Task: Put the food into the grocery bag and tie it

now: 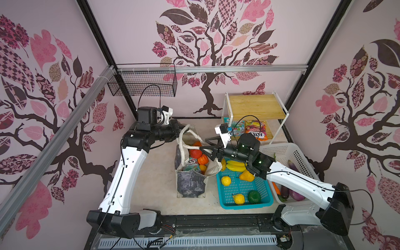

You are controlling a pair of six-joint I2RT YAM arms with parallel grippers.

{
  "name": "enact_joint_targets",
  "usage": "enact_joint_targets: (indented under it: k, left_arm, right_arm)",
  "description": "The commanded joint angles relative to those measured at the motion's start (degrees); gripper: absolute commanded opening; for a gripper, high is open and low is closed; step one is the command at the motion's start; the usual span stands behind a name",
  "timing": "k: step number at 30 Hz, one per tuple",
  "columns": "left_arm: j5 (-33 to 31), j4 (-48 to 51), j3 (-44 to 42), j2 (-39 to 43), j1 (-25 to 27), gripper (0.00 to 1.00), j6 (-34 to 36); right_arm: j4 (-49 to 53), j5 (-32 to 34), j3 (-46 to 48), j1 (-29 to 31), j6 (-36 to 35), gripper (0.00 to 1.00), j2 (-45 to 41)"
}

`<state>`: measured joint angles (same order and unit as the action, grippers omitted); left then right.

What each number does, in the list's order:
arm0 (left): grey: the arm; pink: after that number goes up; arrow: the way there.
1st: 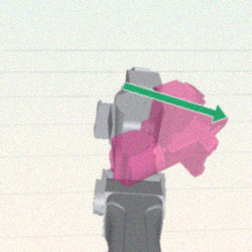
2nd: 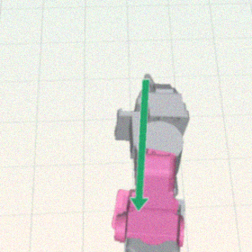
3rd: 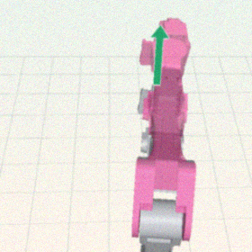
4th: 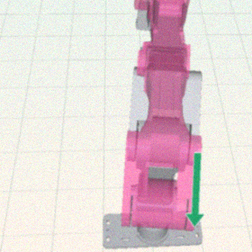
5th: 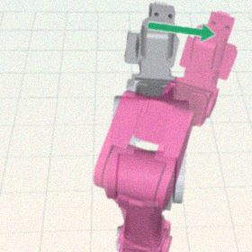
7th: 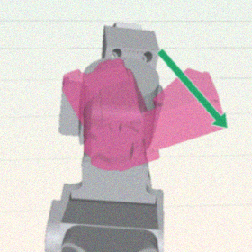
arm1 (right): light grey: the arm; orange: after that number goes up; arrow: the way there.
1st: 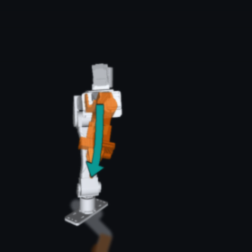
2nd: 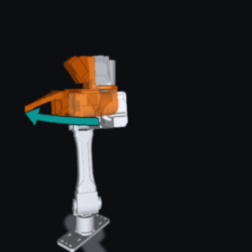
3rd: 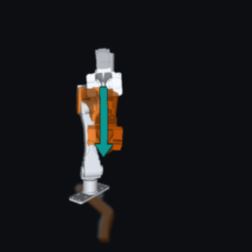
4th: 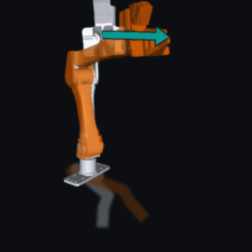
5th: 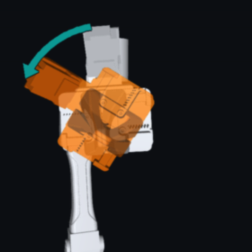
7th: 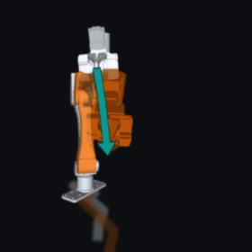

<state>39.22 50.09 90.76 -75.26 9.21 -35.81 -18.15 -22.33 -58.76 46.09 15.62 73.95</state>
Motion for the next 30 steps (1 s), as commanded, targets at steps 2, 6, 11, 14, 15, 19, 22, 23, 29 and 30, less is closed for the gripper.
enact_joint_targets:
  k: [2, 6, 11, 14, 15, 19, 22, 23, 29, 30]
  left_arm:
    - [0.60, 0.39, 4.41, 0.56, 0.10, 0.00, 1.59]
    - [-2.92, 4.47, 6.80, 0.19, 0.14, 0.00, 4.54]
    - [-5.09, 6.34, 6.55, 0.45, 0.24, 0.00, 6.60]
    - [-7.72, 8.03, 6.79, 0.58, 0.20, 0.00, 8.27]
    - [-8.26, 8.59, 6.78, 0.40, 0.20, 0.00, 8.47]
    - [-4.65, 6.70, 6.22, 1.14, 0.37, 0.00, 7.47]
    - [-3.80, 5.52, 7.06, 2.08, 0.55, 0.00, 6.62]
    - [-3.89, 5.93, 7.45, 2.05, 0.55, 0.00, 7.00]
    - [-3.54, 4.96, 4.14, 3.48, 0.59, 0.00, 7.46]
    - [-3.54, 4.27, 3.17, 4.11, 0.54, 0.00, 7.47]
  right_arm:
    - [-1.87, -1.42, 0.49, -0.27, -2.54, 0.76, -2.68]
    - [-1.81, -0.89, 0.68, -1.50, -1.77, 0.89, -4.47]
    - [-2.06, -2.41, 0.84, -4.59, -0.35, 0.89, -4.77]
    - [-4.88, -5.89, 2.36, -6.76, 3.93, 0.89, -6.33]
    - [-3.34, -5.43, 2.02, -6.72, 3.31, 0.89, -6.81]
    - [1.72, -4.65, -0.69, -6.72, 0.36, 0.88, -3.00]
    - [4.42, -9.62, -4.48, -6.20, -4.11, 0.65, 3.45]
    - [5.74, -10.66, -5.93, -5.38, -6.23, 0.64, 5.56]
    - [9.23, -13.83, -13.32, -0.19, -14.70, 0.69, 13.94]
    - [8.50, -14.46, -13.30, 0.46, -15.16, 0.70, 14.27]
